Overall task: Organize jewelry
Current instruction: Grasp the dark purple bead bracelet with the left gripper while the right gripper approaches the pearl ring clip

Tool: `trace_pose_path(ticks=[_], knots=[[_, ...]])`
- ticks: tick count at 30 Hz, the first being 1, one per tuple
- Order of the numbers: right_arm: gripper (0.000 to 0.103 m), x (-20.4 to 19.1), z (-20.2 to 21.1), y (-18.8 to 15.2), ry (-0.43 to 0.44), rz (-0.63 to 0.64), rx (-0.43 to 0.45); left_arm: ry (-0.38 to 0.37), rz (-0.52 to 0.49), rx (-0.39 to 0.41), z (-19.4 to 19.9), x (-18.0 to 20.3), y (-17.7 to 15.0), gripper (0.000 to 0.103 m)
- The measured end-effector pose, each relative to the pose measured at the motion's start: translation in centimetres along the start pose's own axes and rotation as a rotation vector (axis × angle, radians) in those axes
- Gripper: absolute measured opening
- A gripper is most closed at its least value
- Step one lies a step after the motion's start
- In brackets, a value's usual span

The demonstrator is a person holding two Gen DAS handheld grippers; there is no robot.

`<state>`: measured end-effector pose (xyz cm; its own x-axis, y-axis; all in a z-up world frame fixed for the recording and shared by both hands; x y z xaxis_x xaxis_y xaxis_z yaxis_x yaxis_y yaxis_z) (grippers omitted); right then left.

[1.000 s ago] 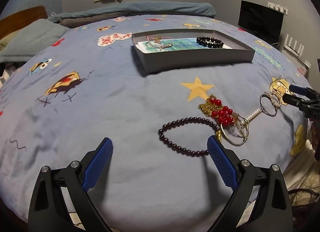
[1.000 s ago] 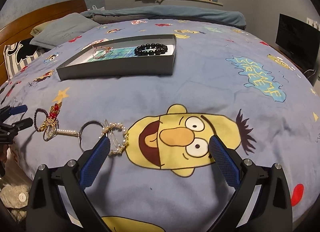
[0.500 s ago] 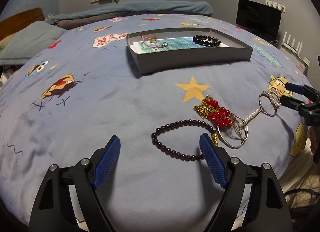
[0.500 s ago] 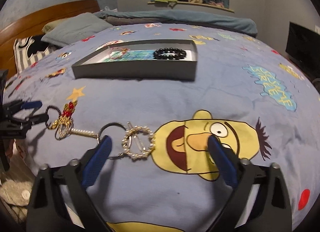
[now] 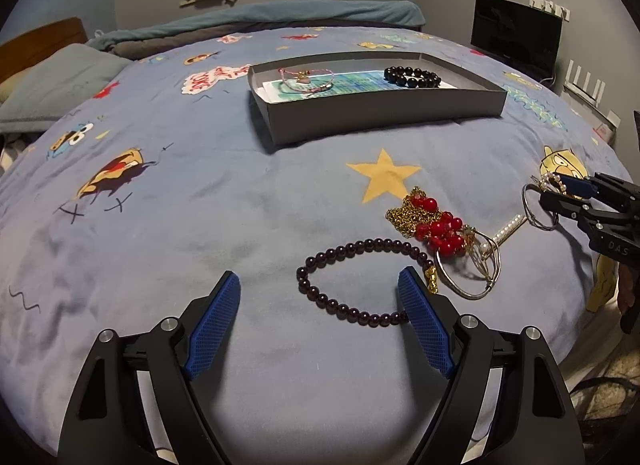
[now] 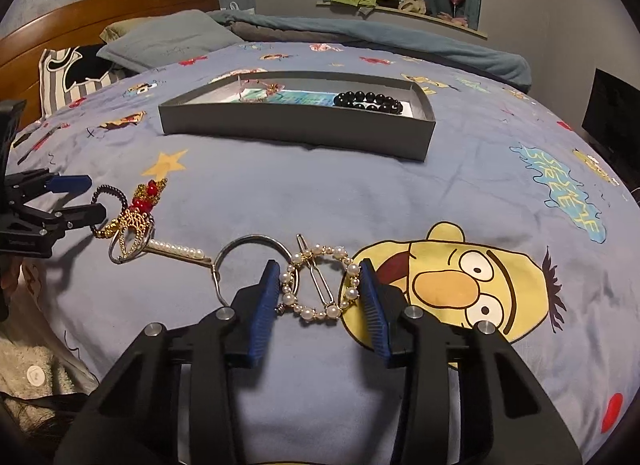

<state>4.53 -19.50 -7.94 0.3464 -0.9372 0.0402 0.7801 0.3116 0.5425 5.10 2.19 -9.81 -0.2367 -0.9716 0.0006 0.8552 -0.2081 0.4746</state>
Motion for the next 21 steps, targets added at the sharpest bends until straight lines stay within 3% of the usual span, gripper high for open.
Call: trace_pose_path(ticks=[2, 5, 7, 14, 17, 21], knots=[[0.041, 0.2, 0.2, 0.0, 0.007, -0.01, 0.006, 0.0, -0.002, 0.0, -0.1, 0.0, 0.0, 0.081], [0.041, 0.6, 0.6, 0.2, 0.011, -0.026, 0.022, -0.001, -0.01, -0.004, -0.3, 0.0, 0.0, 0.062], [0.041, 0.8, 0.7, 0.2, 0.013, -0.037, 0.03, 0.004, -0.014, -0.002, -0.3, -0.1, 0.1, 0.058], [0.041, 1.2, 0.7, 0.1, 0.031, -0.057, 0.023, 0.022, -0.022, -0.018, -0.9, -0.5, 0.2, 0.014], [0.041, 1.3, 0.9, 0.1, 0.033, -0.061, 0.027, 0.027, -0.028, -0.007, -0.6, -0.4, 0.2, 0.006], [0.041, 1.7, 1.0, 0.2, 0.035, -0.072, 0.03, 0.021, -0.036, 0.016, 0.2, -0.2, 0.3, 0.006]])
Point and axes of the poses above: each gripper's, at about its wrist camera, not at the fingertips, and z roughly against the way its jaws point, x to its right, y to its top, the point moved 7 cm from there along -z, roughly the way its jaws point, and after that the axes turned 15 degrees about -x, right-handed, at the moved point
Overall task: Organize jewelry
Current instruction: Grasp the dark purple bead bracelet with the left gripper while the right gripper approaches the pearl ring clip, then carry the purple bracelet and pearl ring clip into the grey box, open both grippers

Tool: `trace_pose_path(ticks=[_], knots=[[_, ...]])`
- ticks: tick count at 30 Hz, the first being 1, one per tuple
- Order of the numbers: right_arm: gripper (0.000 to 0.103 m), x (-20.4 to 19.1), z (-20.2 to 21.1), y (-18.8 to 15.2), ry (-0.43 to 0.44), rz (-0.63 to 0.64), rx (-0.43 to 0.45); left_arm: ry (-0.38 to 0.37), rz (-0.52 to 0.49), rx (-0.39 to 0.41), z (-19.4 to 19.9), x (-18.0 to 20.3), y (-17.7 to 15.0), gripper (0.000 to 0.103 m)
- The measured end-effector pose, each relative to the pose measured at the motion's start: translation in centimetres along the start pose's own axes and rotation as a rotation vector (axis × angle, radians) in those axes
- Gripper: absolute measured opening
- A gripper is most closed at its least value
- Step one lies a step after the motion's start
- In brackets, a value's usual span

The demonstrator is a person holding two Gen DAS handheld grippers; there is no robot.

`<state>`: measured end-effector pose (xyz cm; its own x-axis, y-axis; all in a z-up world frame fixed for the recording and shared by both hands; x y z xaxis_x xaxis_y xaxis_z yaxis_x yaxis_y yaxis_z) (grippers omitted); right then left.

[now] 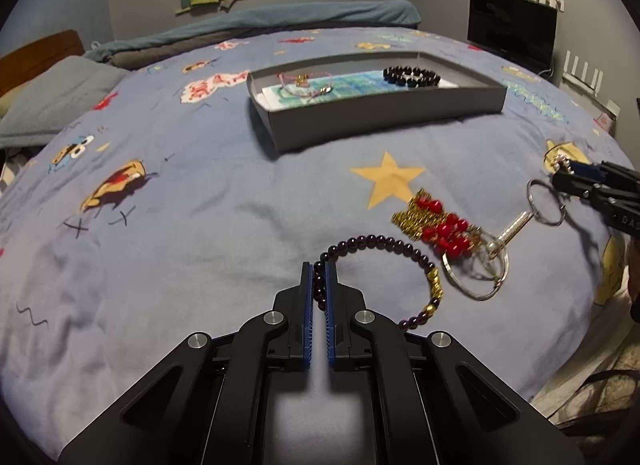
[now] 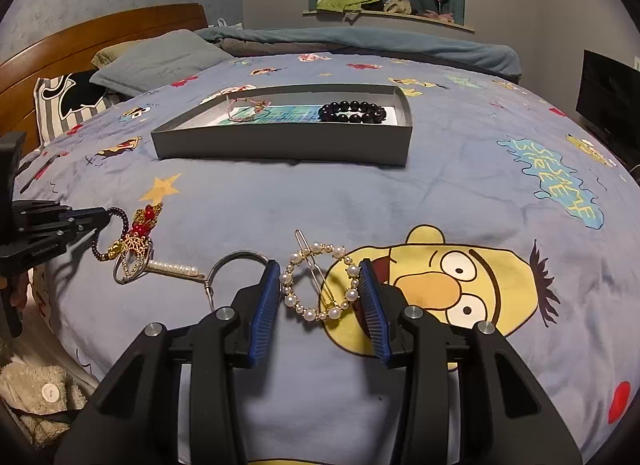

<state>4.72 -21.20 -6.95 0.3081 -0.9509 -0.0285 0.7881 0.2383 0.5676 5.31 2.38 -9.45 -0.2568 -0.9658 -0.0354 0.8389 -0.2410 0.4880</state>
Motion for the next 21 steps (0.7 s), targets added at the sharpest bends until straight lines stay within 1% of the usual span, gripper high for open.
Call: trace_pose_path(ticks=[5, 9, 13, 17, 21], knots=[[0.041, 0.3, 0.3, 0.9, -0.003, -0.002, 0.015, -0.01, -0.022, 0.075, 2.6, 0.2, 1.4, 0.006], [0.041, 0.3, 0.9, 2.5, -0.003, 0.003, 0.041, -0.008, -0.05, 0.139, 4.8, 0.4, 3.2, 0.006], [0.041, 0.4, 1.3, 4.8, -0.002, 0.009, 0.059, 0.006, -0.076, 0.172, 5.9, 0.5, 5.2, 0.006], [0.041, 0.4, 1.8, 7.1, -0.003, 0.017, 0.084, 0.038, -0.083, 0.2, 6.6, -0.1, 7.1, 0.006], [0.041, 0.3, 2.2, 10.0, -0.006, 0.03, 0.111, 0.042, -0.086, 0.225, 7.3, -0.7, 9.2, 0.006]])
Point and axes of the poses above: each gripper's, at about its wrist camera, not at the fingertips, and z roughly against the way its jaws point, x to its right, y to its top, the point moved 7 cm from there along -z, roughly the way its jaws point, and after that the axes turned 15 degrees about -x, right-handed, at the moved point
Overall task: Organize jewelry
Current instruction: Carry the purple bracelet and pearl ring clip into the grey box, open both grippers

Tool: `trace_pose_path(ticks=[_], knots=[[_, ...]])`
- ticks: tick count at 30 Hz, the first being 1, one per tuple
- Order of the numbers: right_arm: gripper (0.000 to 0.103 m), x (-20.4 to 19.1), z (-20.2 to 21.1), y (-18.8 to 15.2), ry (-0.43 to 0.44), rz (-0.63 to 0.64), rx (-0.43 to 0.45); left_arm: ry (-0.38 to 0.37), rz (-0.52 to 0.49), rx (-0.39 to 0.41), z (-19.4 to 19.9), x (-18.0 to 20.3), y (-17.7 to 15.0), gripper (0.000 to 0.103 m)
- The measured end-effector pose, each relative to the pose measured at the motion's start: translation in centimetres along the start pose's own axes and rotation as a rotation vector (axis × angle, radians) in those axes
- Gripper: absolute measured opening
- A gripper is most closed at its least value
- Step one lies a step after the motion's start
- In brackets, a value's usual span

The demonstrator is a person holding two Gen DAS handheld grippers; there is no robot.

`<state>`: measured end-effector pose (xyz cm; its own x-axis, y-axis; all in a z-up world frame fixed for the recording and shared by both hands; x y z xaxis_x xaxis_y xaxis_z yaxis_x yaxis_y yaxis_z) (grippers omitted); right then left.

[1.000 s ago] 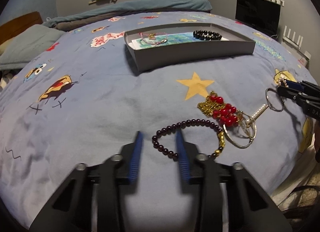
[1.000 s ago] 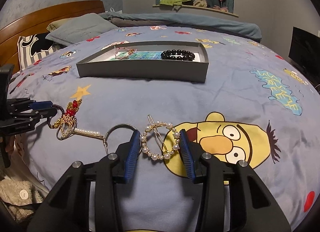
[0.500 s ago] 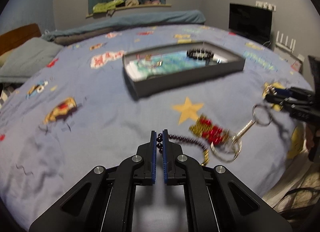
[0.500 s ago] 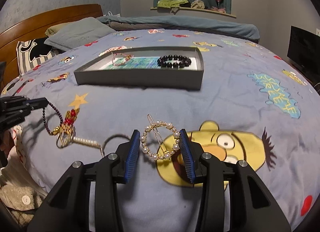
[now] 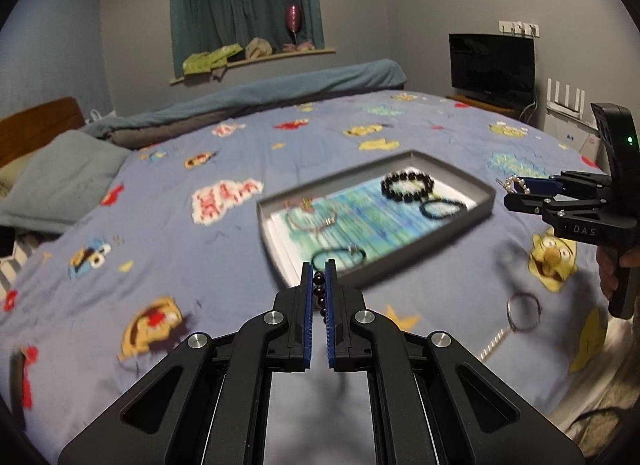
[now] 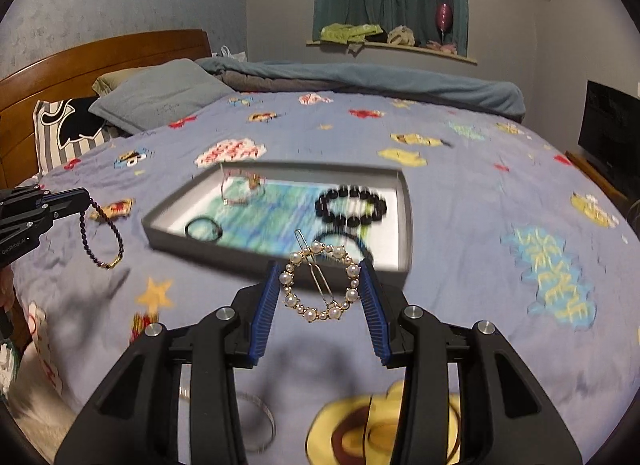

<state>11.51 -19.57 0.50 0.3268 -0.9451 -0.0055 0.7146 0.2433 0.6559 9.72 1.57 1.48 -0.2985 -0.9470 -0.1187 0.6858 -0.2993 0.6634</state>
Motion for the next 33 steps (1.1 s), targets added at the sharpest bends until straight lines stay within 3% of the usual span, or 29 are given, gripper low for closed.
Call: trace_pose_path(ticks=[11, 18, 24, 33], knots=[[0.041, -0.8, -4.6, 4.9, 0.025, 0.017, -0.039, -0.039, -0.009, 0.01, -2.8, -1.7, 6.7, 0.006], [0.041, -1.4, -8.8, 6.1, 0.052, 0.009, -0.122, -0.145, 0.014, -0.049, -7.9, -0.8, 9.5, 0.006], [0.041, -1.9, -11.3, 6.5, 0.052, 0.021, -0.181, -0.198, 0.054, -0.092, -11.6, -0.3, 9.9, 0.006], [0.041, -2.7, -13.9, 6.4, 0.071, 0.02, -0.259, -0.155, 0.107, -0.162, -14.5, -2.3, 7.6, 0.006]])
Point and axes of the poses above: each gripper's, at about its wrist camera, not at the fingertips, and z roughly against the way its jaws point, x to its right, y to its top, the point moved 7 cm from there along -z, roughly the way its jaws point, and after that the axes turned 15 degrees about -x, right-handed, at the moved point
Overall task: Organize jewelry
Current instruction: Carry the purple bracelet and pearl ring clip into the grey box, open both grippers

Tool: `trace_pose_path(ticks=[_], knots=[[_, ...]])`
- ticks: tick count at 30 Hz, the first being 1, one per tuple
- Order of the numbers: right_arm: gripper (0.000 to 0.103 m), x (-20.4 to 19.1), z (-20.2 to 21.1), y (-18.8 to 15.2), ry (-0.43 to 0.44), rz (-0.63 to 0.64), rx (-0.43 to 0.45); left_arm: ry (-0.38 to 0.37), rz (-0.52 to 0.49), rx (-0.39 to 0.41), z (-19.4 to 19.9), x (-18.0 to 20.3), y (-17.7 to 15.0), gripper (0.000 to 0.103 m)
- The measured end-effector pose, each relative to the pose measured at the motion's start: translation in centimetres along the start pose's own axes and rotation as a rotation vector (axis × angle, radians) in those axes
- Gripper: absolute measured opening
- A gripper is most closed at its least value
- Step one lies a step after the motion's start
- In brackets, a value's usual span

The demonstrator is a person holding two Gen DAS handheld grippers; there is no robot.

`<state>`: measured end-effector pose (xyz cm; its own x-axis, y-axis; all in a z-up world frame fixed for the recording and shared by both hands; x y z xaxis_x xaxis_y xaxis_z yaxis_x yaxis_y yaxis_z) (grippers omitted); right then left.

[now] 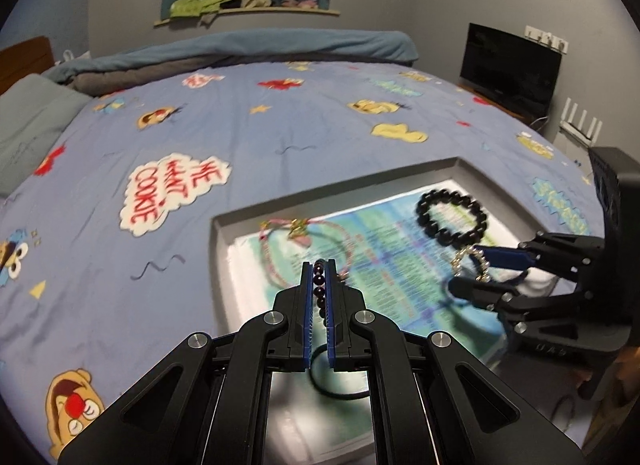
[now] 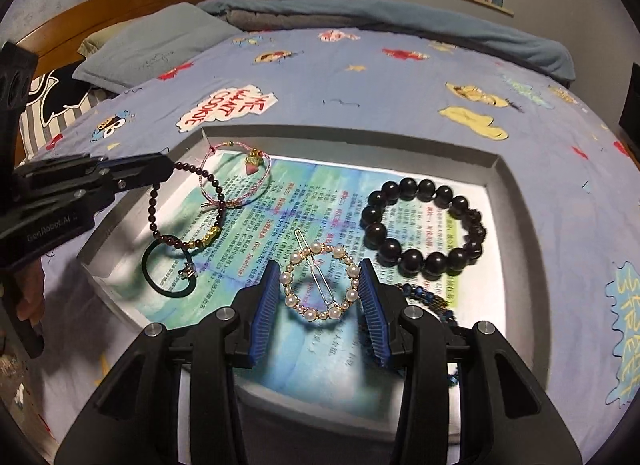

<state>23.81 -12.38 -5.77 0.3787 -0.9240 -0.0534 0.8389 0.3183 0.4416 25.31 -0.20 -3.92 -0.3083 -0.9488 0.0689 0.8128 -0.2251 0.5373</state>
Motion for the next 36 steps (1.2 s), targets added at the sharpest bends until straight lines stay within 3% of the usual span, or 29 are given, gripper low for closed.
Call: trace_pose_path(ticks=[9, 14, 25, 32, 36], knots=[[0.041, -0.5, -0.2, 4.5, 0.004, -0.03, -0.017, 0.022, 0.015, -0.033, -1.7, -1.0, -0.2, 0.006], [0.041, 0.0, -1.8, 6.9, -0.035, -0.056, -0.048, 0.026, 0.01, -0.035, -2.3, -1.1, 0.2, 0.006], [0.041, 1.2, -4.3, 7.6, 0.013, -0.132, -0.141, 0.056, 0.02, -0.094, -4.1, -2.3, 0.4, 0.006], [0.047, 1.0, -3.4, 7.4, 0.002, -0.125, -0.116, 0.067, 0.018, -0.071, -3.5, -2.0, 0.1, 0.028], [0.049, 0.8, -1.6, 6.7, -0.007, -0.119, -0.079, 0.066, 0.03, -0.056, -2.6, -2.0, -0.1, 0.029]])
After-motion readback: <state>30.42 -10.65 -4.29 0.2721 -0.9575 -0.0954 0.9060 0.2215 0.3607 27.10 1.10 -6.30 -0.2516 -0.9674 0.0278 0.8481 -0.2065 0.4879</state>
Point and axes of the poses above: each gripper's, at about its wrist camera, not at the fingertips, and z roughly against the way its jaws point, x to its right, y to its top, the point moved 7 cm from there along -z, roughly the way its jaws point, and after that the axes turned 15 degrees about -x, right-handed, at the moved point
